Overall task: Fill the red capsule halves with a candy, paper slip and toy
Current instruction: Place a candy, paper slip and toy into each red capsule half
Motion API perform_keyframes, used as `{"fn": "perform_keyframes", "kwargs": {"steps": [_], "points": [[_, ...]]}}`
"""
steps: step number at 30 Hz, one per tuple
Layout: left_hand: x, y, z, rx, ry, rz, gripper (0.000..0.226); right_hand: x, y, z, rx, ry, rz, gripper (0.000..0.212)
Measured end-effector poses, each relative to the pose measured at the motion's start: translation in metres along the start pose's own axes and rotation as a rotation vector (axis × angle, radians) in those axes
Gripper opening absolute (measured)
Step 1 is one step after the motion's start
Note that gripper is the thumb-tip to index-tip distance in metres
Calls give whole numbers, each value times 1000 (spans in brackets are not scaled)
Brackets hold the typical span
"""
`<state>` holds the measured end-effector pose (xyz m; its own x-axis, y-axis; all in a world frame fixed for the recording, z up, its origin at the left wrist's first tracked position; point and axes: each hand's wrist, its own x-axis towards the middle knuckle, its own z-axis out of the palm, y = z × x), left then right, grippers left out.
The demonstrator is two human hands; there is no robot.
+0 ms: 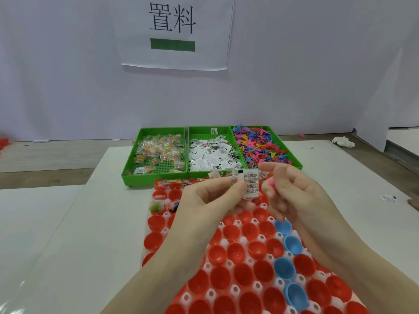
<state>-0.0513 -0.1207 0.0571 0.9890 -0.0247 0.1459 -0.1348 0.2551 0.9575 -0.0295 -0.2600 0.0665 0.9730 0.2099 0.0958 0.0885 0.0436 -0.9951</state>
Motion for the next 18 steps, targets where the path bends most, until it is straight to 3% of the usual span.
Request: {"fn": "perform_keyframes", "kwargs": {"steps": [6,11,18], "points": [[1,-3,3,170,28,33,22,1,-3,-8,36,-45,-153,16],[2,-2,-2,441,20,201,24,-4,-15,-15,-330,-102,-398,19],[7,-2,-10,820,-80,443,26,-4,-22,-18,-788,-152,-511,47]]}}
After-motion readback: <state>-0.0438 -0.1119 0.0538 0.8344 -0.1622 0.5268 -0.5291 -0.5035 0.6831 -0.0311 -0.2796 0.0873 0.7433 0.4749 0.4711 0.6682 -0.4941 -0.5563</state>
